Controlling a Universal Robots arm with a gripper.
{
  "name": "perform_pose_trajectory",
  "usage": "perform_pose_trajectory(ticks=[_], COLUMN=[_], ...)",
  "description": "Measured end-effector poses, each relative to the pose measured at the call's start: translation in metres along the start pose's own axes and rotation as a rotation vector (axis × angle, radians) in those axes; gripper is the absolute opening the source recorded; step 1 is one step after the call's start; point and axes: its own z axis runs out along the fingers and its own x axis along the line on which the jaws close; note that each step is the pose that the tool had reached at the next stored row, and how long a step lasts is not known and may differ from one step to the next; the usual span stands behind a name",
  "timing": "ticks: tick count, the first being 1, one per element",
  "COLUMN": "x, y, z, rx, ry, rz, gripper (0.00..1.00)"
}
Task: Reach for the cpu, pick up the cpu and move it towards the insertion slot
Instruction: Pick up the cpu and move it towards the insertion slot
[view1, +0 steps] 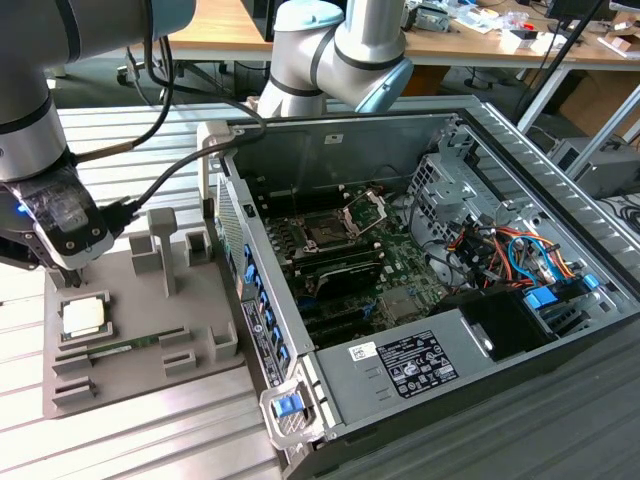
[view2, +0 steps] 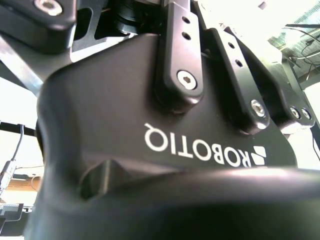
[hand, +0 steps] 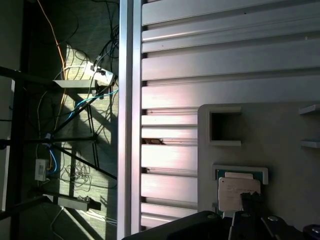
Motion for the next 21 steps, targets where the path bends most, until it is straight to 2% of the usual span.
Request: perform_pose_trajectory(ticks=[21], x=[0.0000], y=[-0.0002], z=[0.0053], rx=[0.0000], ry=[0.0001], rz=[0.000], gripper=[0.11])
